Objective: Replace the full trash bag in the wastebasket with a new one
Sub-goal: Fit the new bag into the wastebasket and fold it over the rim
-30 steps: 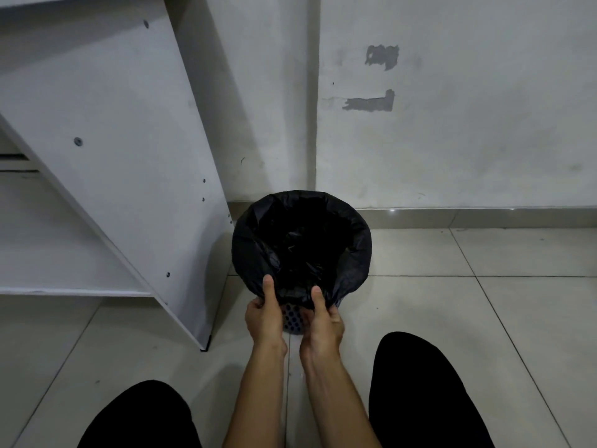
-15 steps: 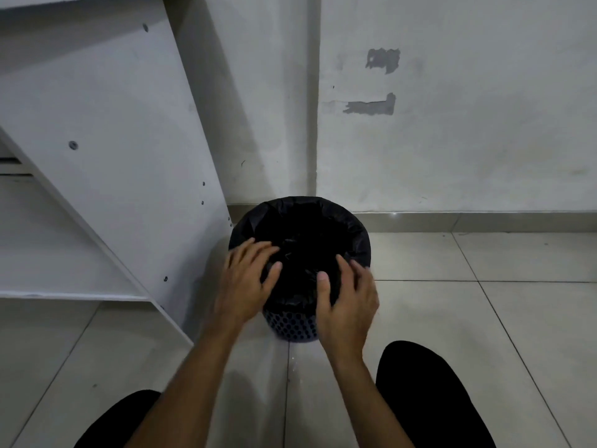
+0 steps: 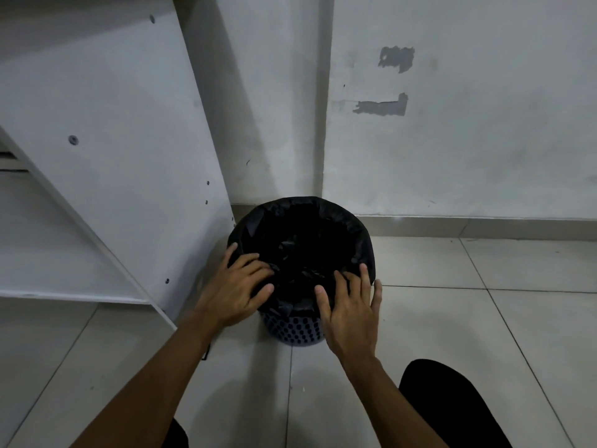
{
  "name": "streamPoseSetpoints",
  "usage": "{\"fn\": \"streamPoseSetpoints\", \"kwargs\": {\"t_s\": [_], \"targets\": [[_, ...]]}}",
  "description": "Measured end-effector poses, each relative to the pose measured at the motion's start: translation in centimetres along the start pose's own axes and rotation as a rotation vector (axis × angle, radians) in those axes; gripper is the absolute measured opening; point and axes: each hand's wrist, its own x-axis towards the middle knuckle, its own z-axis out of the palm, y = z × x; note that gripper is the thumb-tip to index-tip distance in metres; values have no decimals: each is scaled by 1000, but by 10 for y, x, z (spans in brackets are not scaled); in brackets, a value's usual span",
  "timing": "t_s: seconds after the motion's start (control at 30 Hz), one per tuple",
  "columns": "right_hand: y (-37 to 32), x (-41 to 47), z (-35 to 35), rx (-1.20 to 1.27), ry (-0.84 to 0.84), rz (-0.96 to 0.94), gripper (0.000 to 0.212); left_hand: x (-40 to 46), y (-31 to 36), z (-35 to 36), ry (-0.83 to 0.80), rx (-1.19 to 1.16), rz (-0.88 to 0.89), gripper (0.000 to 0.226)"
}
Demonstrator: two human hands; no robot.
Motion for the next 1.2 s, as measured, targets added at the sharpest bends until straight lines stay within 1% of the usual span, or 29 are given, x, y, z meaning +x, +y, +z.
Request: {"fn": "streamPoseSetpoints", "kwargs": {"t_s": [0.03, 0.13, 0.17, 0.23, 0.3, 0.33, 0.4, 0.43, 0.47, 0.53, 0.57, 0.6, 0.67, 0.7, 0.8, 0.83, 0.9, 0.97, 1.0, 1.03, 1.1, 1.2], "targets": [[-2, 0, 1, -9, 4, 6, 72, 3, 1, -1, -45, -19, 22, 61], [-5, 0, 3, -46, 21, 18, 73, 25, 6, -9, -295, -92, -20, 97], [-6, 0, 4, -53, 28, 22, 72, 33, 6, -11, -375, -85, -48, 100], [-8, 0, 4, -71, 29, 38, 73, 47, 4, -12, -529, -6, -62, 92], [-10, 1, 5, -80, 24, 57, 76, 49, 1, -12, -588, 22, -60, 94], [-11, 1, 4, -78, 20, 67, 77, 46, 0, -14, -581, 7, -54, 97], [-12, 2, 5, -75, 19, 81, 79, 36, -4, -14, -501, -56, -41, 97], [-13, 2, 5, -73, 28, 87, 79, 29, -7, -11, -408, -91, -68, 98], [-14, 2, 5, -70, 35, 95, 79, 22, -8, -8, -278, -111, -131, 96], [-17, 2, 5, -69, 49, 120, 79, 5, -1, 1, 53, -140, -316, 79], [-20, 1, 5, -67, 54, 132, 80, -4, 8, 8, 184, -207, -416, 70], [-22, 1, 5, -58, 51, 143, 81, -11, 20, 14, 257, -286, -478, 63], [-26, 0, 5, 0, 46, 158, 80, -17, 47, 25, 311, -388, -535, 55], [-27, 0, 5, 47, 58, 164, 79, -17, 57, 28, 325, -420, -561, 54], [-26, 0, 1, 220, 130, 228, 72, -7, 60, 27, 318, -496, -697, 63], [-25, 0, 0, 299, 153, 291, 71, -4, 60, 26, 318, -550, -771, 67], [-23, 2, -5, 591, 136, 515, 69, 1, 68, 23, 335, -752, -977, 71], [-22, 6, -8, 904, 43, 786, 59, 4, 80, 17, 385, -939, -1188, 67], [-21, 8, -10, 1012, -3, 876, 51, 5, 84, 14, 403, -988, -1249, 61], [-20, 9, -10, 1072, -29, 922, 43, 5, 86, 12, 413, -1027, -1283, 56], [-19, 8, -9, 1122, -33, 946, 29, 5, 83, 14, 431, -1053, -1295, 50], [-20, 3, -10, 1131, 0, 970, 25, 1, 81, 18, 432, -1076, -1265, 49]]}}
